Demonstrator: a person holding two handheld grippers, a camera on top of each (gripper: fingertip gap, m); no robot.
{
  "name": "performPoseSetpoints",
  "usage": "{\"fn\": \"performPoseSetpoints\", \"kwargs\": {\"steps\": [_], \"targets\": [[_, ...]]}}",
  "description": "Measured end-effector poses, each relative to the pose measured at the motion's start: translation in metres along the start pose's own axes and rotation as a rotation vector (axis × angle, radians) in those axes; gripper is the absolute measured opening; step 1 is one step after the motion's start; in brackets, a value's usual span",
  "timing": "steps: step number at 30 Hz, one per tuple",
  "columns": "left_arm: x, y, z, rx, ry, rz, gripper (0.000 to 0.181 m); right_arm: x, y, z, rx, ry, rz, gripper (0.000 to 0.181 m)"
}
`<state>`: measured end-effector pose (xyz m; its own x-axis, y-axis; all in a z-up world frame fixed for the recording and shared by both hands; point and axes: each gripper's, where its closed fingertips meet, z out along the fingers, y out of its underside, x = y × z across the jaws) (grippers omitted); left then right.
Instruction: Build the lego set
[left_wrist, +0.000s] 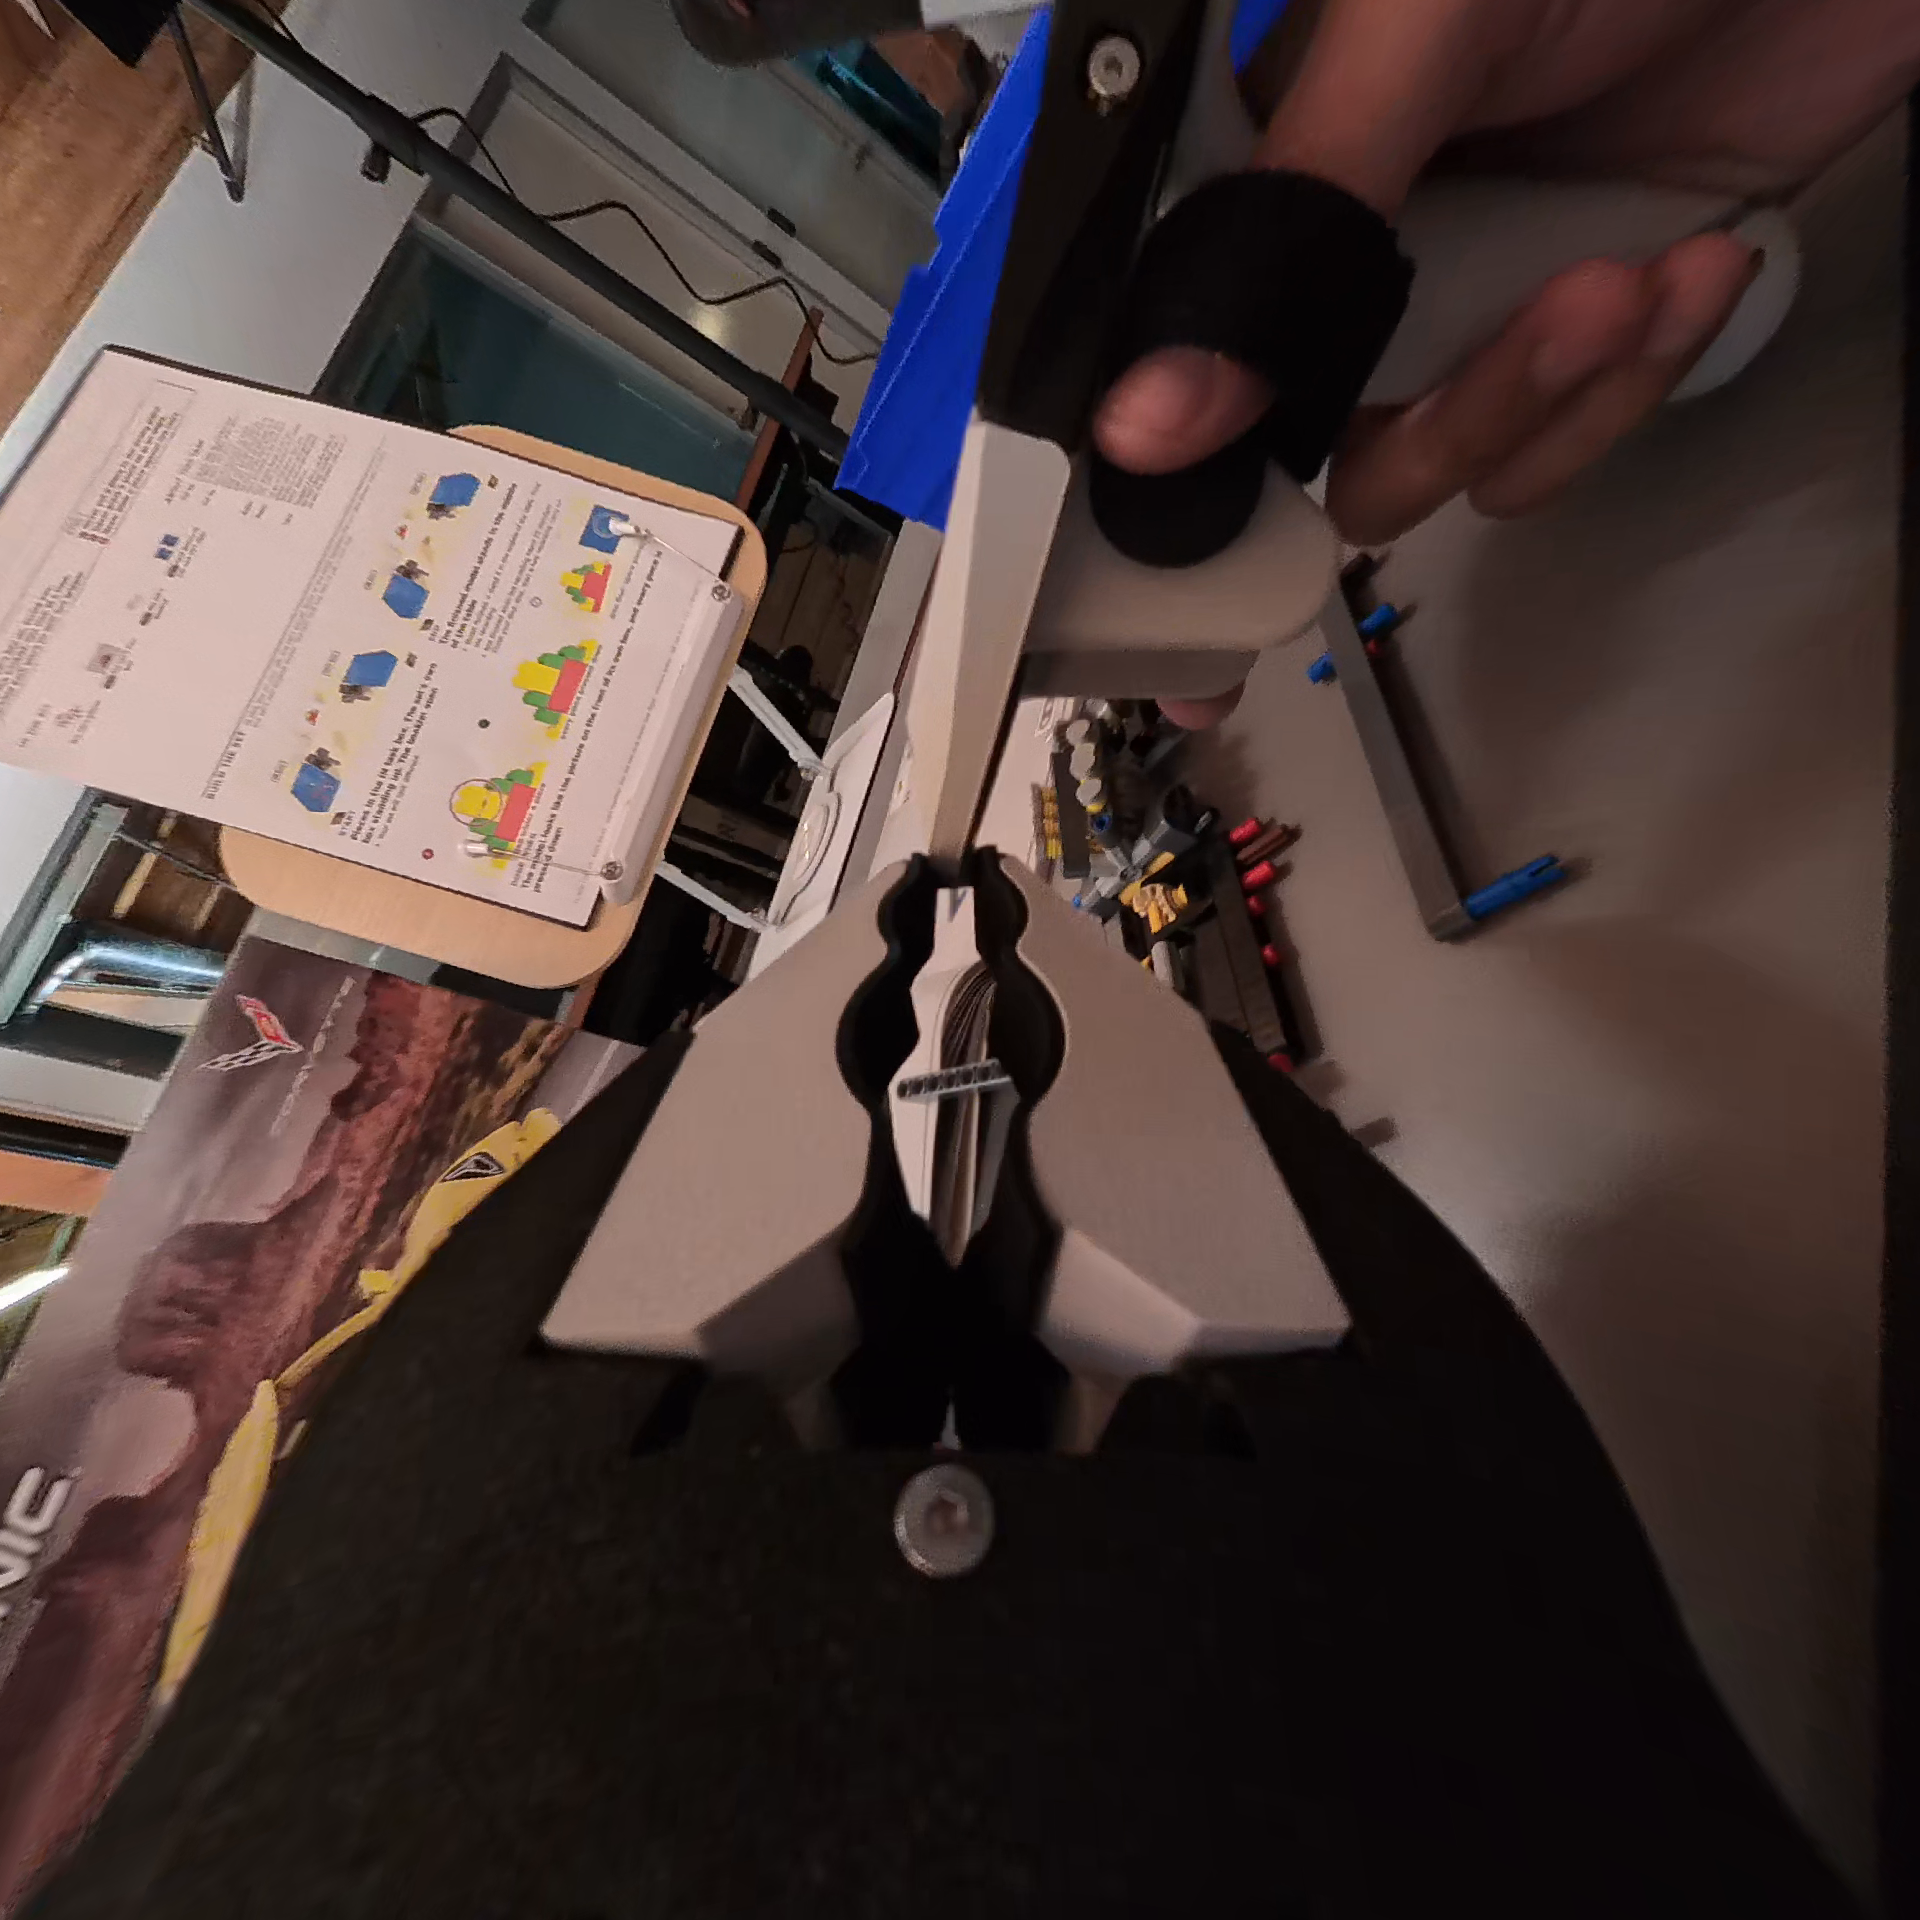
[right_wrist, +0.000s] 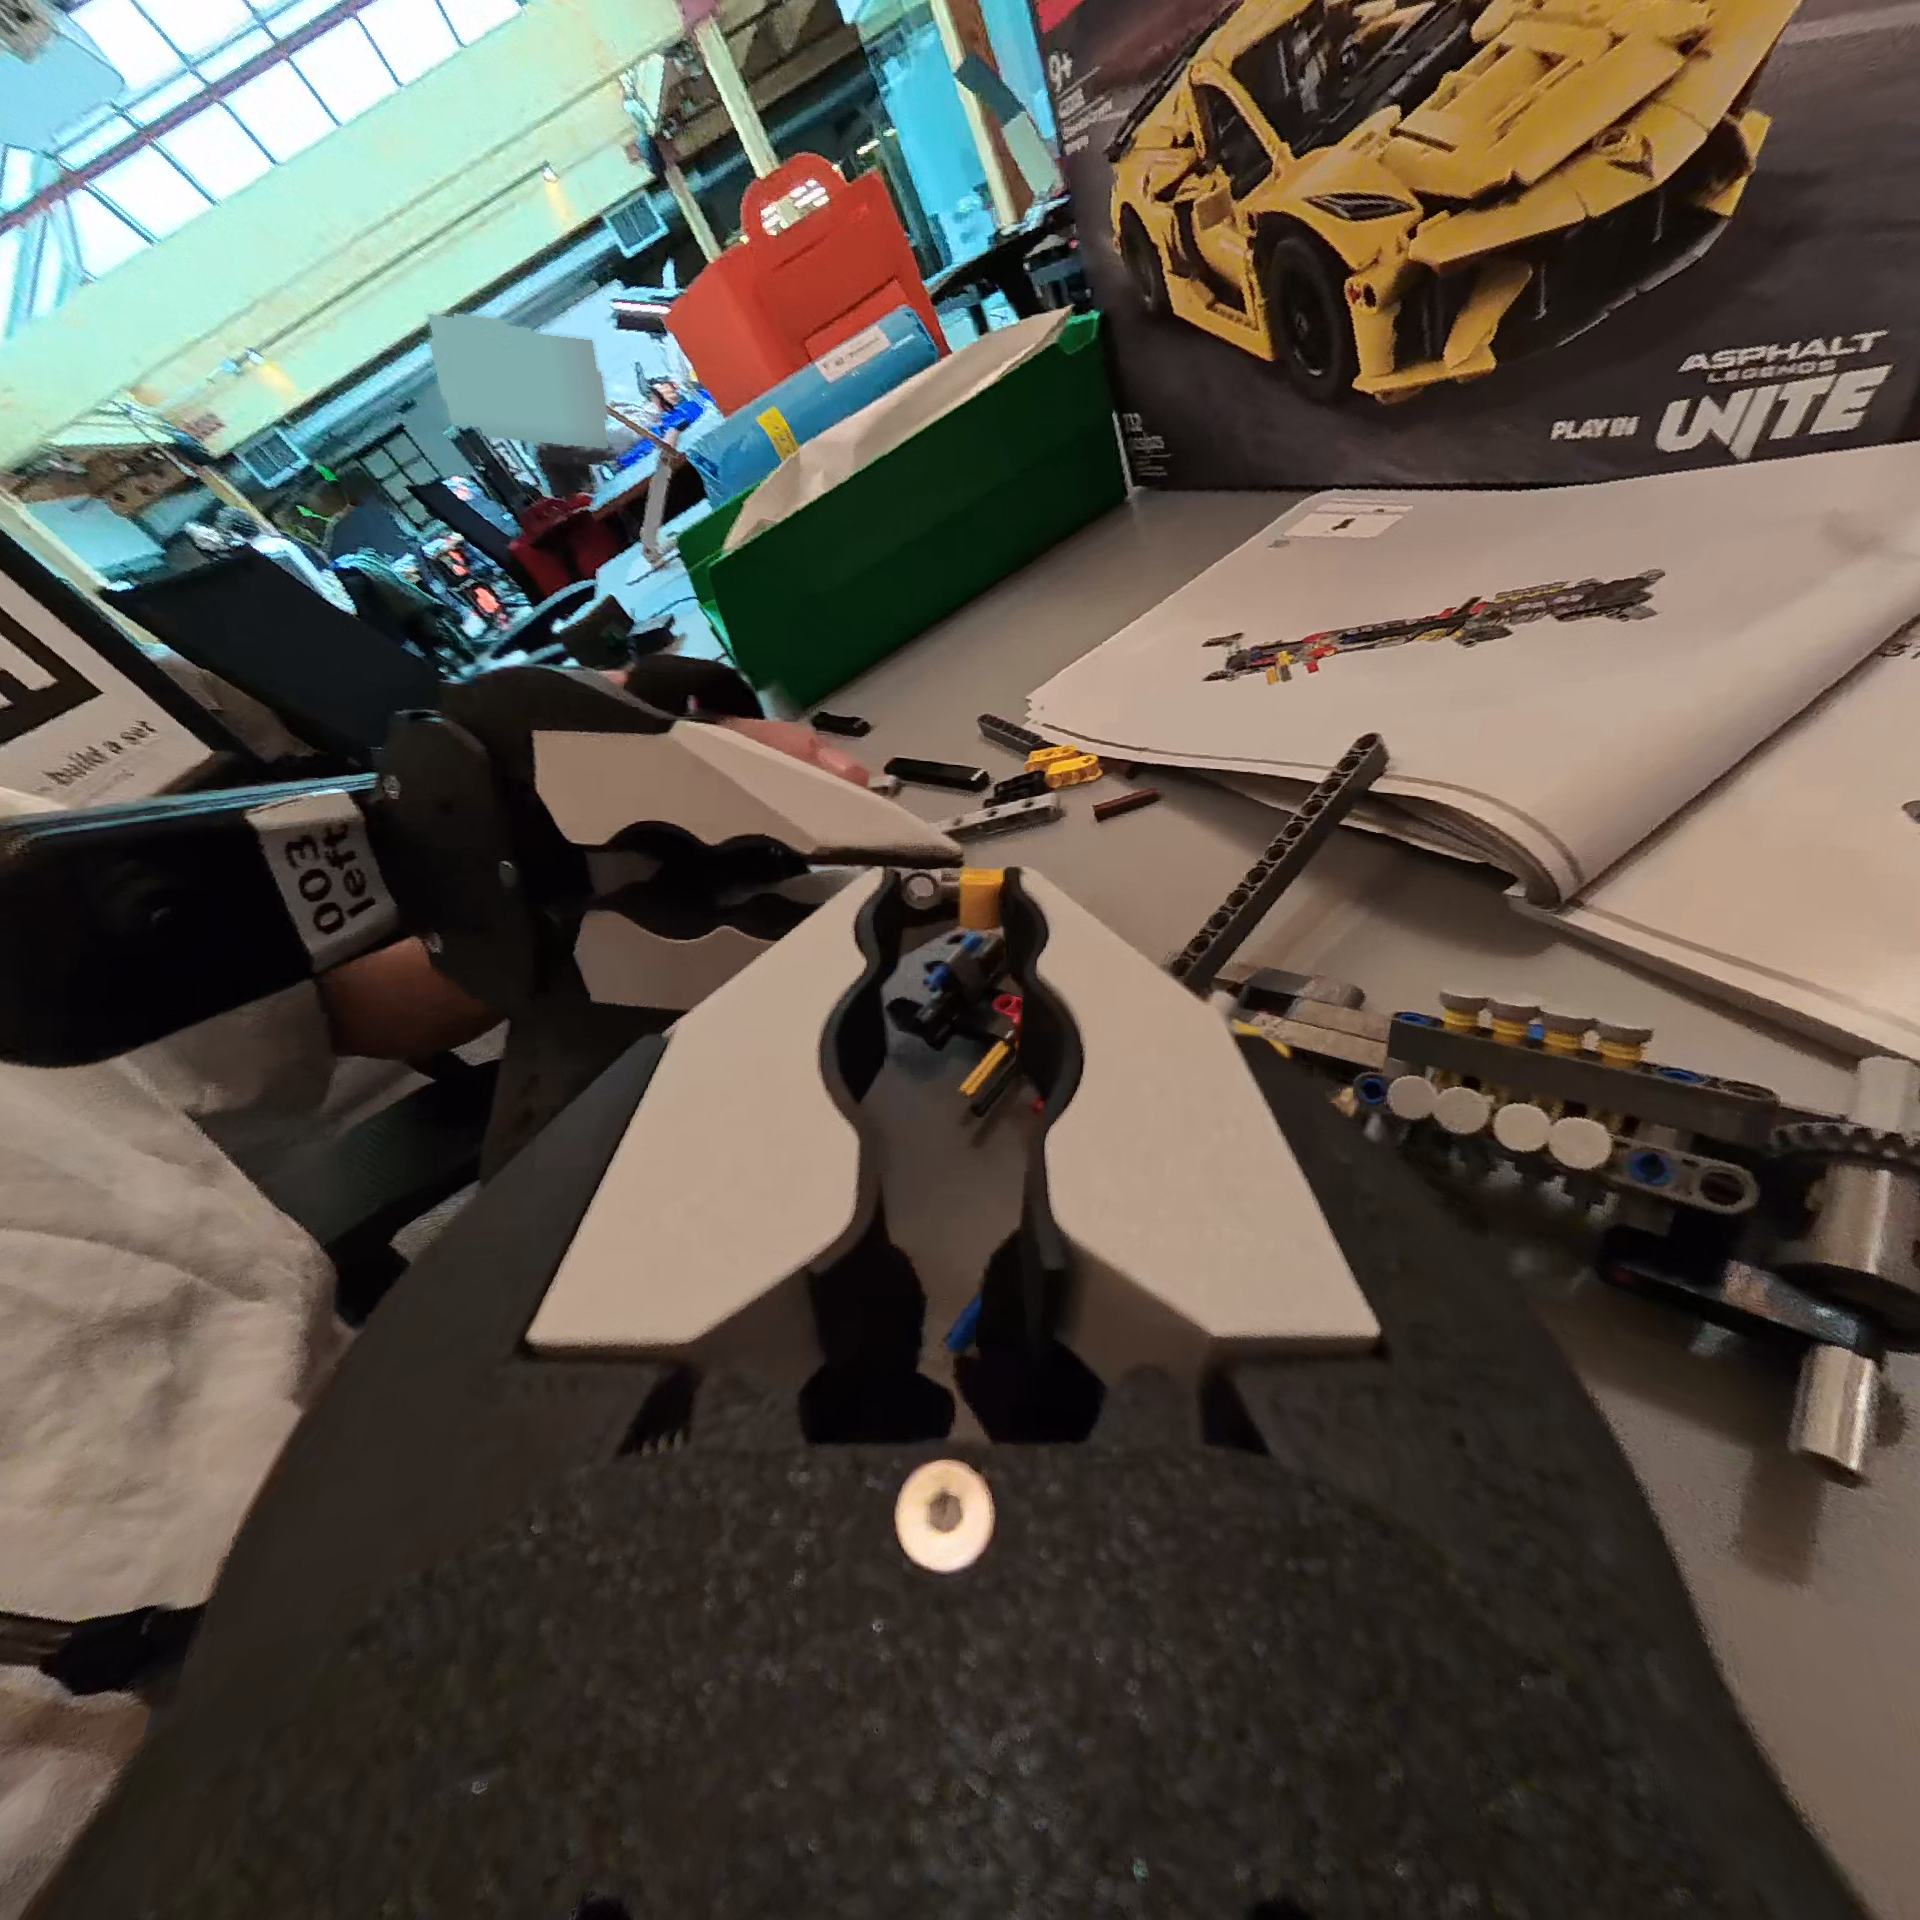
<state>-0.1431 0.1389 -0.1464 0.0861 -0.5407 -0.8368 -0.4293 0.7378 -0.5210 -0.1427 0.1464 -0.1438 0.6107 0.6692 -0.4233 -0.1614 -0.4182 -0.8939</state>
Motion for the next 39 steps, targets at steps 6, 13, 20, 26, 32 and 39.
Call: {"fn": "performPoseSetpoints", "kwargs": {"steps": [6, 13, 20, 26, 32, 39], "targets": [[-0.004, -0.01, -0.004, 0.057, -0.004, -0.04, 0.006, -0.008, -0.004, -0.005, 0.019, -0.09, 0.055, 0.017], [-0.009, -0.007, -0.006, 0.067, -0.004, -0.095, 0.025, -0.003, -0.01, -0.01, 0.044, -0.059, 0.0, 0.017], [-0.031, -0.007, -0.011, 0.155, 0.12, -0.532, 0.035, 0.001, -0.033, -0.029, 0.162, 0.01, -0.143, 0.017], [-0.029, -0.014, -0.014, 0.207, 0.178, -0.604, 0.026, -0.003, -0.034, -0.031, 0.174, -0.024, -0.14, 0.015], [-0.011, -0.024, -0.014, 0.205, 0.152, -0.393, 0.019, -0.017, -0.03, -0.025, 0.158, -0.097, -0.14, 0.013], [-0.013, -0.029, -0.016, 0.221, 0.066, -0.269, 0.019, -0.031, -0.026, -0.022, 0.127, -0.26, 0.02, 0.013]]}}
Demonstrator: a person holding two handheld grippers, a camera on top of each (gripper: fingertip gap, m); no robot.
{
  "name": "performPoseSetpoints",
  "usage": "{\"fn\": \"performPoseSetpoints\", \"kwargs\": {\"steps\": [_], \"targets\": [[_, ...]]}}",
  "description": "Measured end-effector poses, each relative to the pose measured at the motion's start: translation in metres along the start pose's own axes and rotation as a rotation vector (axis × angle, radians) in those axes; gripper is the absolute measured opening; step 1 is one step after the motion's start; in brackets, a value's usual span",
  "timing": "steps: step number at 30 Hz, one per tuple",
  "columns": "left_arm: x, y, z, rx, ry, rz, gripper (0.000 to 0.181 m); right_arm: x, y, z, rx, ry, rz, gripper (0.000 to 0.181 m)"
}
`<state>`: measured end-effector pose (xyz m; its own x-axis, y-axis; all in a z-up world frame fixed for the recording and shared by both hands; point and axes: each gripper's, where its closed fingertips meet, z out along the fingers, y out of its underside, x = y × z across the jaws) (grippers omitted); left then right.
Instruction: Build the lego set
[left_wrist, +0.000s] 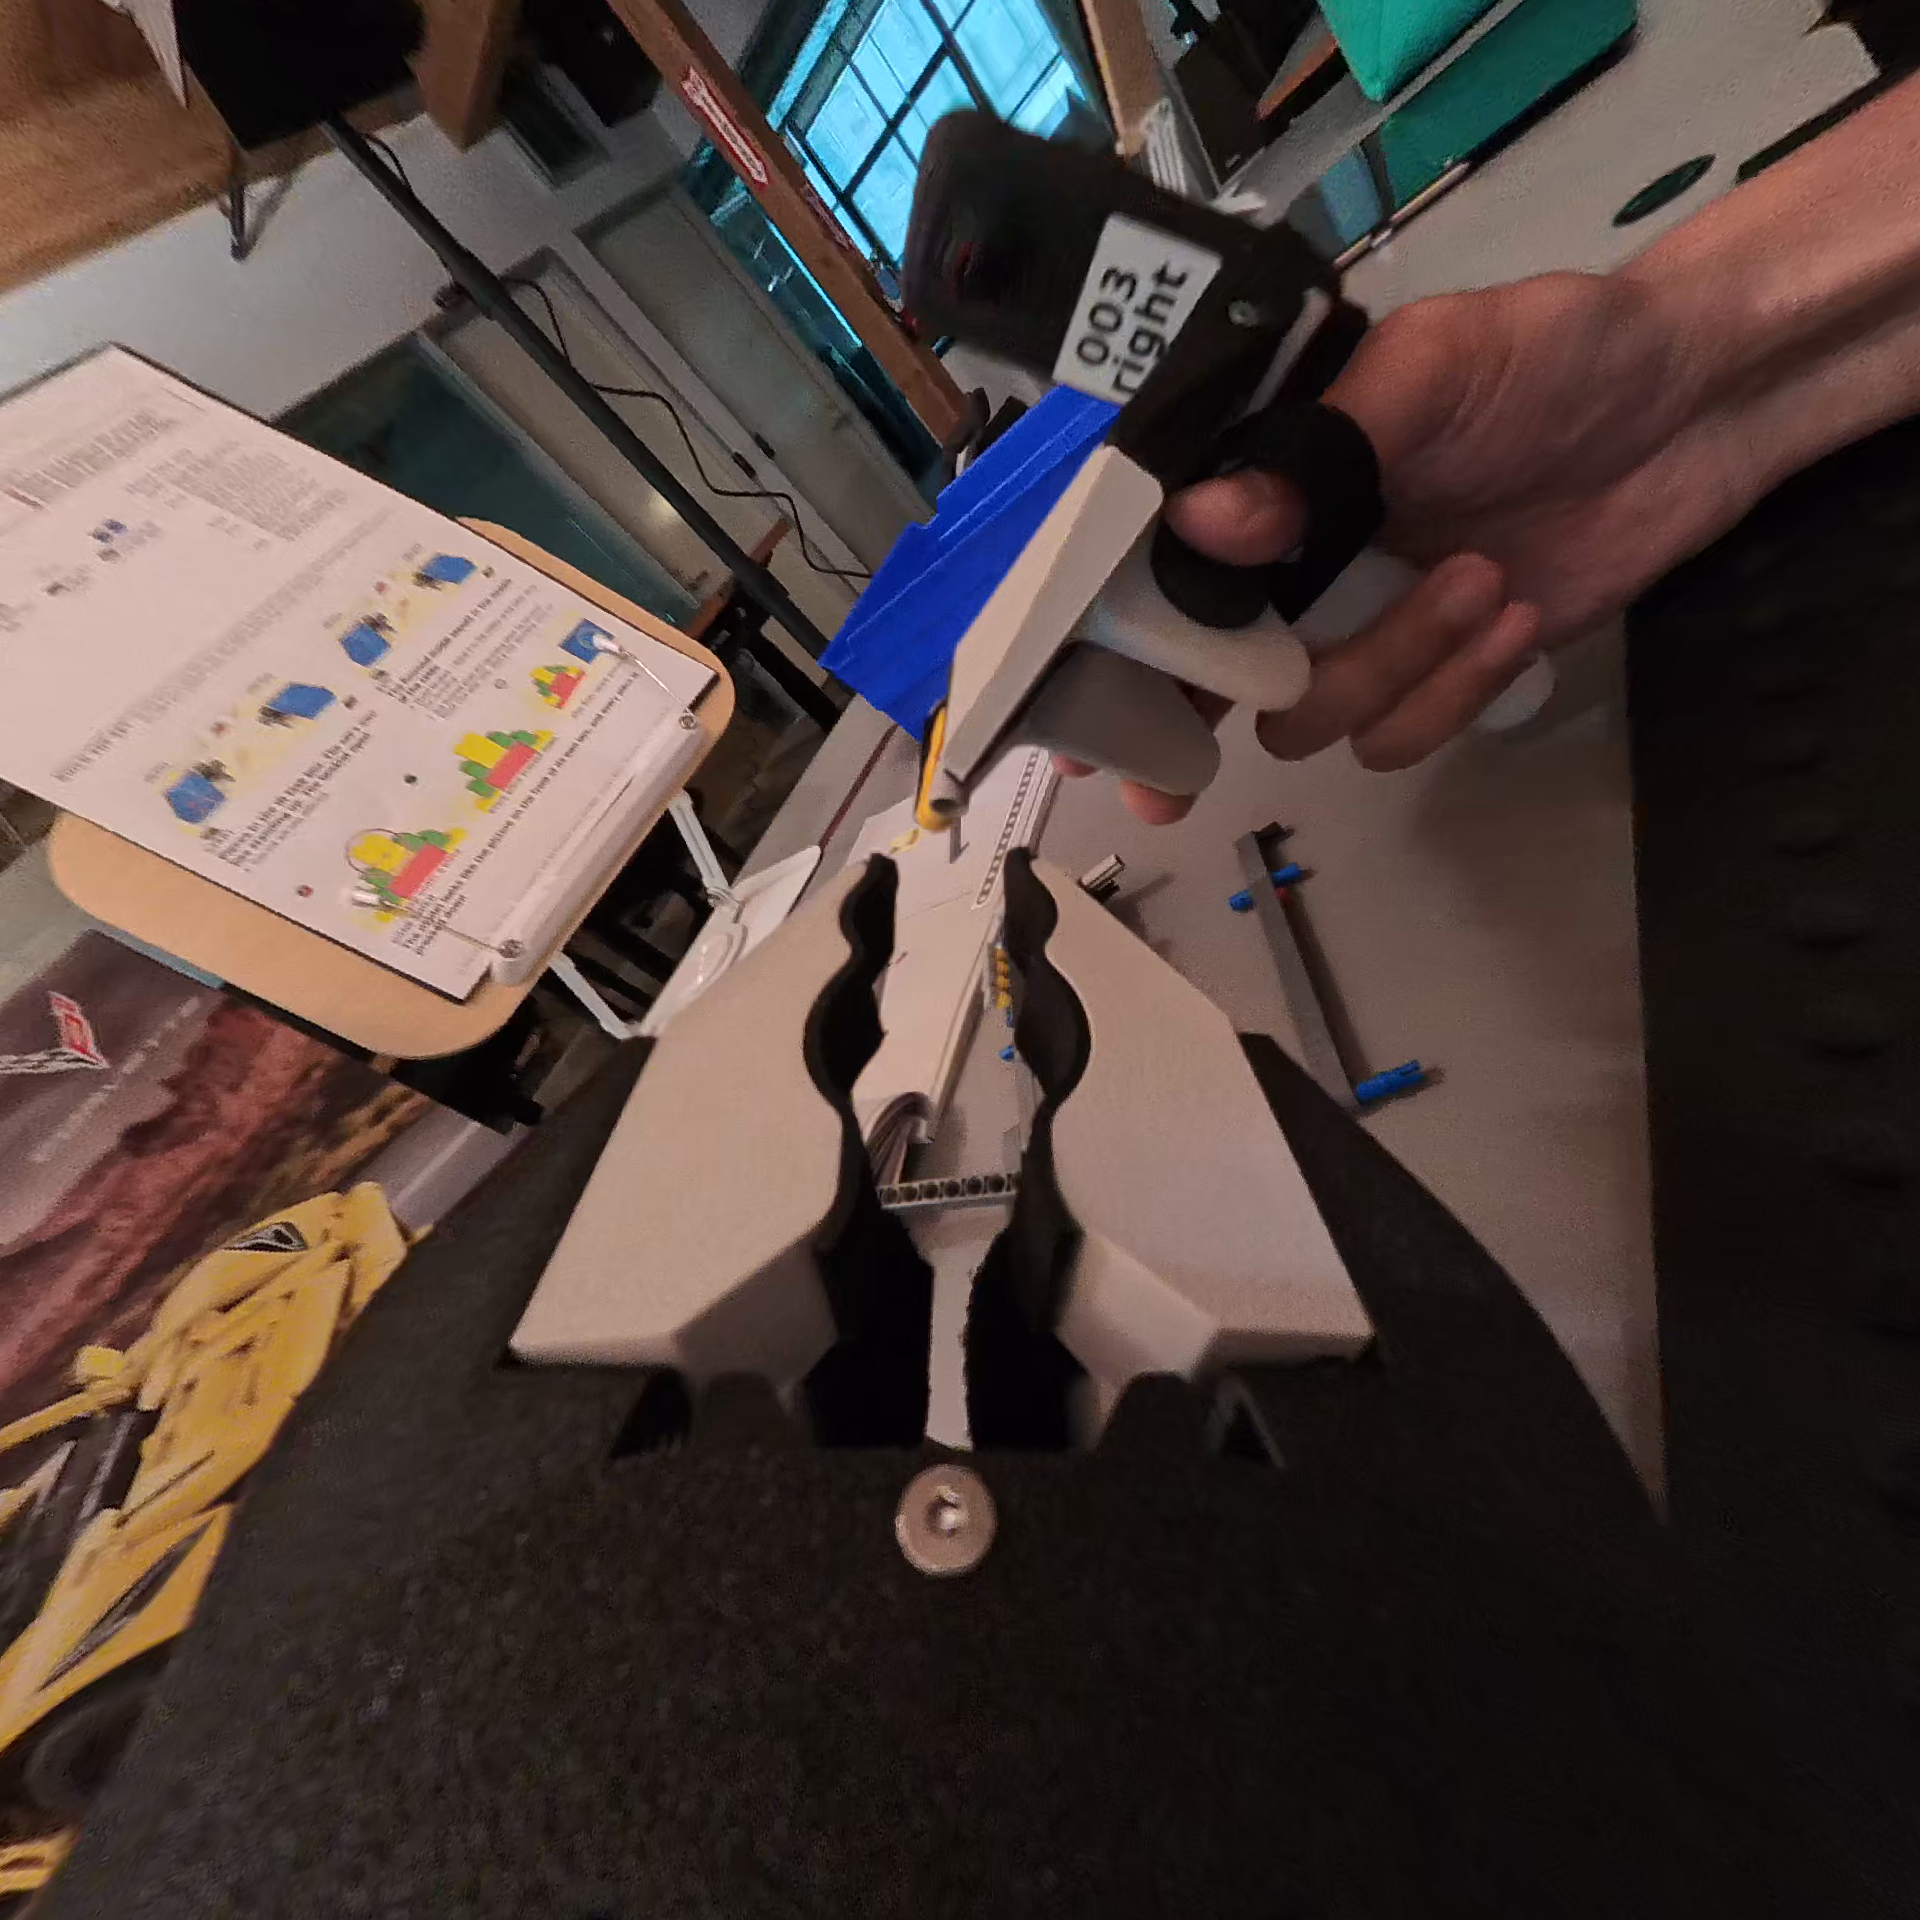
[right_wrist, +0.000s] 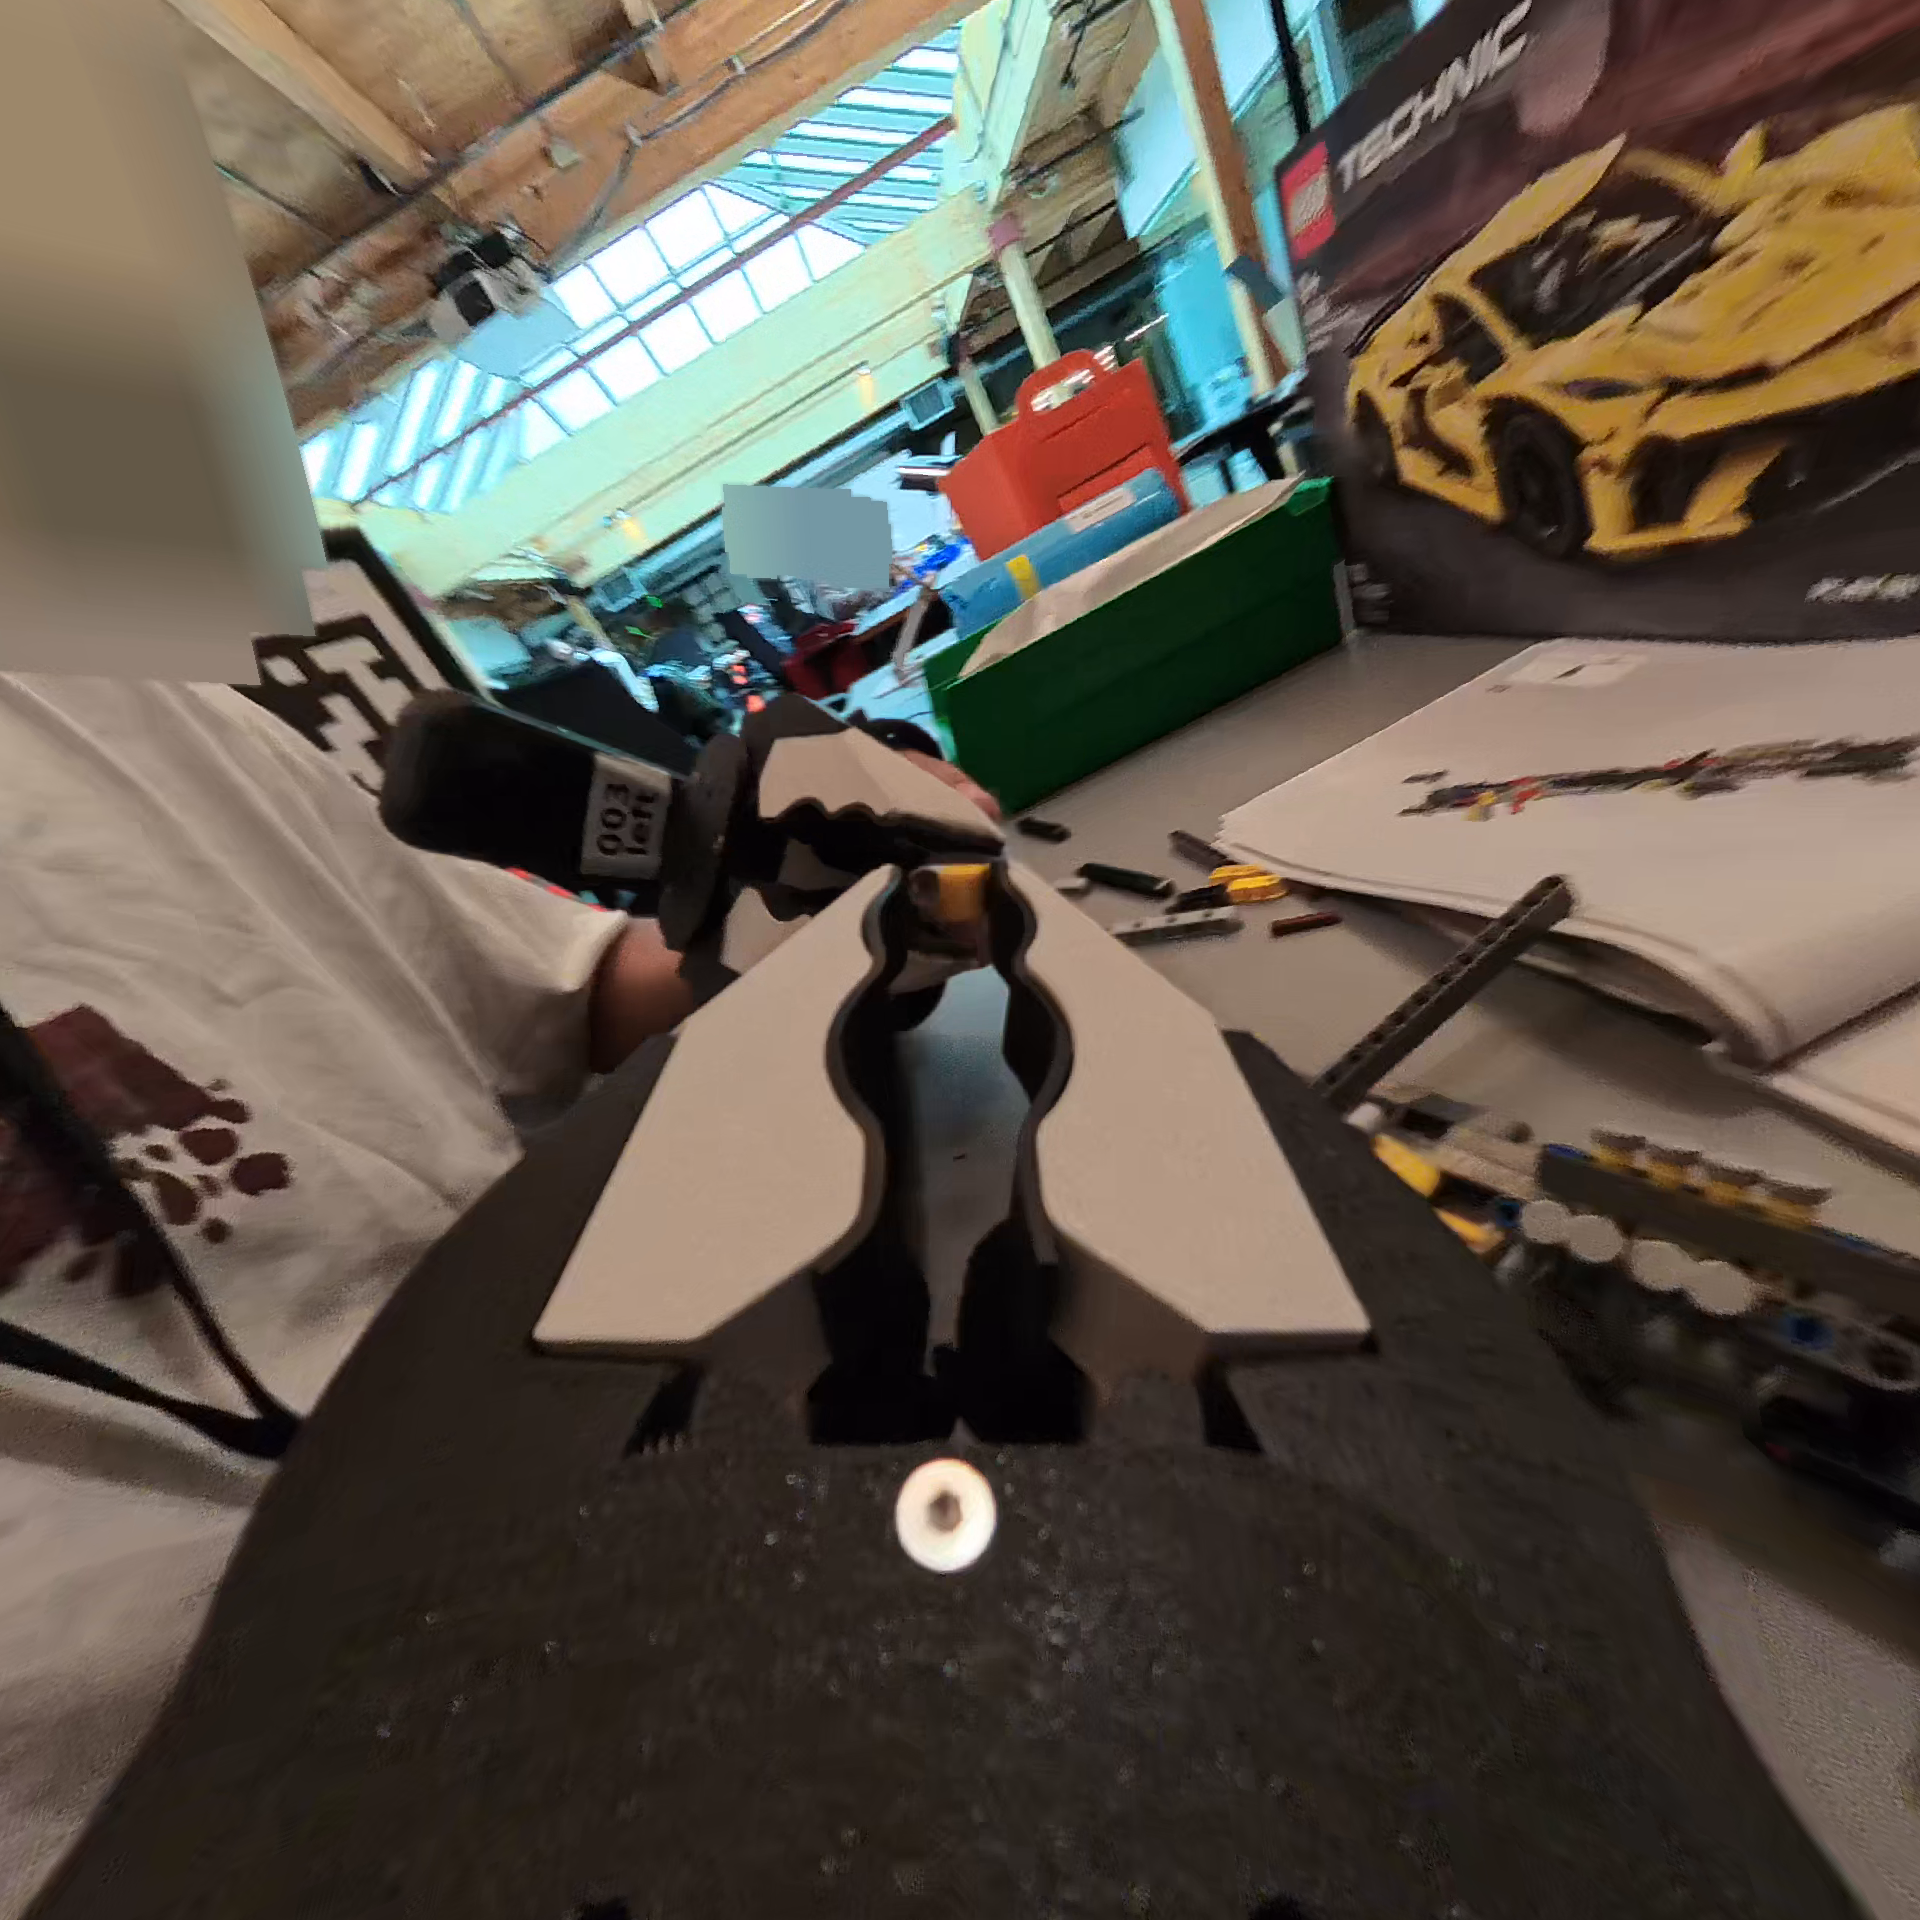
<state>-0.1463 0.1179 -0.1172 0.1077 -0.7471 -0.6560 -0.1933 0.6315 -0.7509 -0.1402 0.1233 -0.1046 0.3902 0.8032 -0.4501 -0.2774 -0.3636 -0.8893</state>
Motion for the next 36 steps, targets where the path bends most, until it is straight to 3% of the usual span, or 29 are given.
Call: {"fn": "performPoseSetpoints", "kwargs": {"steps": [5, 18, 28, 36], "targets": [[0.004, -0.004, -0.001, 0.018, -0.007, 0.059, 0.019, -0.002, 0.006, 0.003, -0.008, -0.089, 0.217, 0.014], [0.01, -0.001, -0.001, 0.014, 0.052, 0.019, 0.006, -0.005, 0.022, 0.011, -0.056, -0.082, 0.255, 0.014], [-0.013, -0.004, -0.003, 0.077, 0.14, -0.464, 0.007, -0.004, 0.009, 0.008, 0.033, -0.043, 0.184, 0.022], [-0.02, -0.015, -0.008, 0.186, 0.315, -0.871, 0.007, -0.009, -0.005, 0.005, 0.11, -0.018, 0.086, 0.023]]}}
